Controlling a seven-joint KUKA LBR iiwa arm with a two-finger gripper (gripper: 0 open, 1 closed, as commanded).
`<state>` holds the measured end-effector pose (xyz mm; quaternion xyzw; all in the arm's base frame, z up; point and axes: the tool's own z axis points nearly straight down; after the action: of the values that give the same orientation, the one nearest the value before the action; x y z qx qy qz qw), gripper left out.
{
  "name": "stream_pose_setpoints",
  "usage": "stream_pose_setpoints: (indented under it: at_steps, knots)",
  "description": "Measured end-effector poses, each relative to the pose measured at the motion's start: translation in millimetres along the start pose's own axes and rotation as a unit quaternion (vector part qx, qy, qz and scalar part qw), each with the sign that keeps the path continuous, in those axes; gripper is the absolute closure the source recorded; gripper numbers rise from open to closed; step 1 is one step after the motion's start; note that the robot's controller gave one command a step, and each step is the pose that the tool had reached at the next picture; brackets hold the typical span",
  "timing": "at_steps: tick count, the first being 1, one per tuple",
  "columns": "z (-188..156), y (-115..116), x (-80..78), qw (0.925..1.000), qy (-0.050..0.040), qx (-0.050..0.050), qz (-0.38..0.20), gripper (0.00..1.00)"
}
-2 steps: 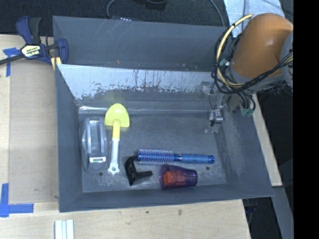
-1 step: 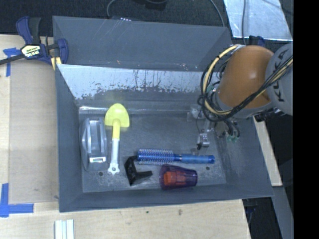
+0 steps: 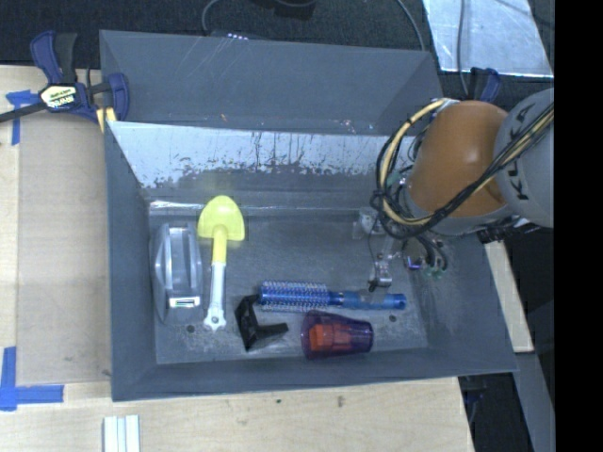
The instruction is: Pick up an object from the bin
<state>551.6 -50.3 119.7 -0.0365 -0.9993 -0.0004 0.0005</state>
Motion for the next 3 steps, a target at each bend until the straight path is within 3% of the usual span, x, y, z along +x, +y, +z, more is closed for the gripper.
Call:
stream_pose_setpoints:
  at_steps: [1, 2, 3]
  knots:
    - [18, 11, 17.9, 0.9998, -0.0066, 0.001, -0.017, 0.0]
    - [35, 27, 34.3, 1.0, -0.0049, 0.0, -0.003, 0.0]
    - [49, 43, 35.3, 0.9997, -0.0098, 0.001, 0.023, 1.0]
